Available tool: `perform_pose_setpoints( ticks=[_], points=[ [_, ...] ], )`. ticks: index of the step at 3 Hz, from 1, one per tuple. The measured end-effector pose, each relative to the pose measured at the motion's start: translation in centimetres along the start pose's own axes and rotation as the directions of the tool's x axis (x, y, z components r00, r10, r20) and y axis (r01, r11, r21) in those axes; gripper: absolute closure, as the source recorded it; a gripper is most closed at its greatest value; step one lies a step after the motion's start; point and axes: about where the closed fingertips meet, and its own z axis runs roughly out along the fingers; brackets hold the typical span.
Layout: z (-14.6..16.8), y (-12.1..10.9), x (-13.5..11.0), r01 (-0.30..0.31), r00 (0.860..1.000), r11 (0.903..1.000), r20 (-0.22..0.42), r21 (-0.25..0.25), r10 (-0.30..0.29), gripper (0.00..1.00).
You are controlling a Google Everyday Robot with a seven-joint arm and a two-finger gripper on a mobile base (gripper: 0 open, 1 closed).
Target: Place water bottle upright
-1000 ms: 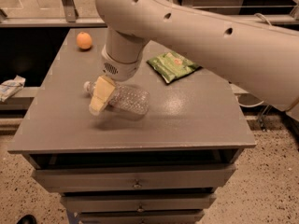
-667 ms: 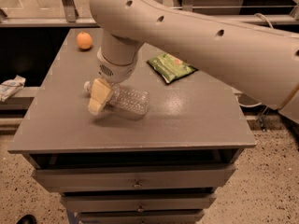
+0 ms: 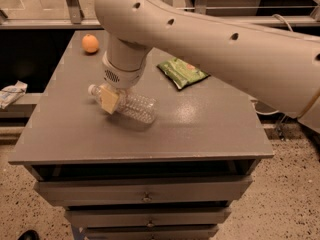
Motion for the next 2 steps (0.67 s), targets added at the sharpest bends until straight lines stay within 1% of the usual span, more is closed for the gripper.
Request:
perform_pose_setpoints(
  ticks=[1, 2],
  points=[
    [-2.2, -0.9, -0.8, 0.007, 0.997, 1.0, 0.072, 0.0, -0.007, 0.93],
    [-5.8, -1.5, -1.9, 0.037, 0.973, 0.9991, 0.23, -0.021, -0.031, 1.0]
  ],
)
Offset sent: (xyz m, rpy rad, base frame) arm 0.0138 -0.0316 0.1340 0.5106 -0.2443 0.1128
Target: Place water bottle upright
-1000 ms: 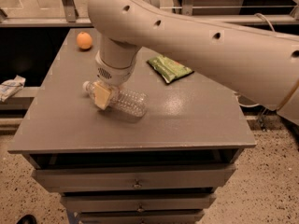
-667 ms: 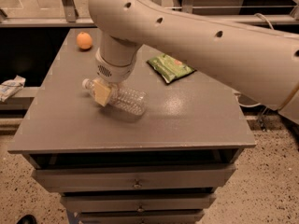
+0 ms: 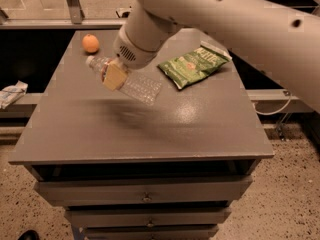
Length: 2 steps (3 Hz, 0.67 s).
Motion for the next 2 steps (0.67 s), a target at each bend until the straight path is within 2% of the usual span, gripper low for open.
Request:
perform_pose_setpoints(
  ticks=[1, 2],
  points=[
    [-4.6, -0.5, -2.2, 0.03, 0.956, 0.9989, 0.294, -0.036, -0.018, 1.0],
    [-7.2, -0.5, -2.8, 0.057, 0.886, 0.9967, 0.464, -0.057, -0.024, 1.0]
  ],
)
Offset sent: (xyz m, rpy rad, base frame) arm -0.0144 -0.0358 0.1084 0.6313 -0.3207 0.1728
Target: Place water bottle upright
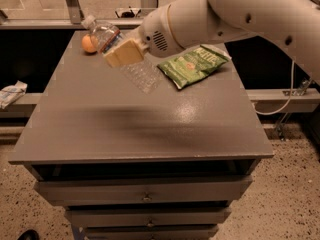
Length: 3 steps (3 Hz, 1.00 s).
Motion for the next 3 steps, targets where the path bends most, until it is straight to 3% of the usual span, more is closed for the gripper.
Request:
perform_pose_setpoints(
  ticks=[1, 2, 3],
  points=[
    [-1.8, 0.4, -0.2, -0.018, 0.989, 0.9997, 0.146, -0.019, 0.02, 1.0],
    [-3.4, 0.8, 0.5, -0.059, 0.959, 0.9978, 0.276, -0.029, 0.065, 1.0],
    [-4.4, 1.1, 1.7, -0.103, 0.925, 0.9942, 0.363, -0.03, 0.107, 1.0]
  ],
)
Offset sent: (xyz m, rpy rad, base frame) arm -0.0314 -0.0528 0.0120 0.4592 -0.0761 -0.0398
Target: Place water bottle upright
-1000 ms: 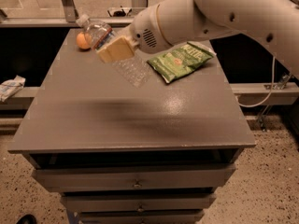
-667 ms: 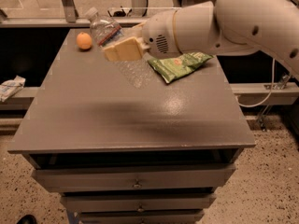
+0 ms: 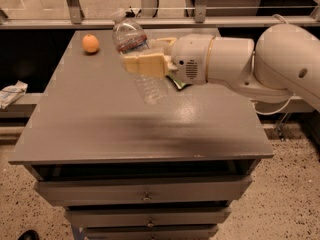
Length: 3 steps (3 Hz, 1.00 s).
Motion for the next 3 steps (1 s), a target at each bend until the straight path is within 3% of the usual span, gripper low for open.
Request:
perform_pose_setpoints(
  ticks=[1, 3],
  points=[
    [-1.17, 0.34, 1.02, -0.034, 0.996, 0.9987, 0.083, 0.038, 0.031, 1.0],
    [-1.49, 0.64, 0.78, -0.028, 0.993, 0.9988, 0.117, 0.042, 0.022, 1.0]
  ],
)
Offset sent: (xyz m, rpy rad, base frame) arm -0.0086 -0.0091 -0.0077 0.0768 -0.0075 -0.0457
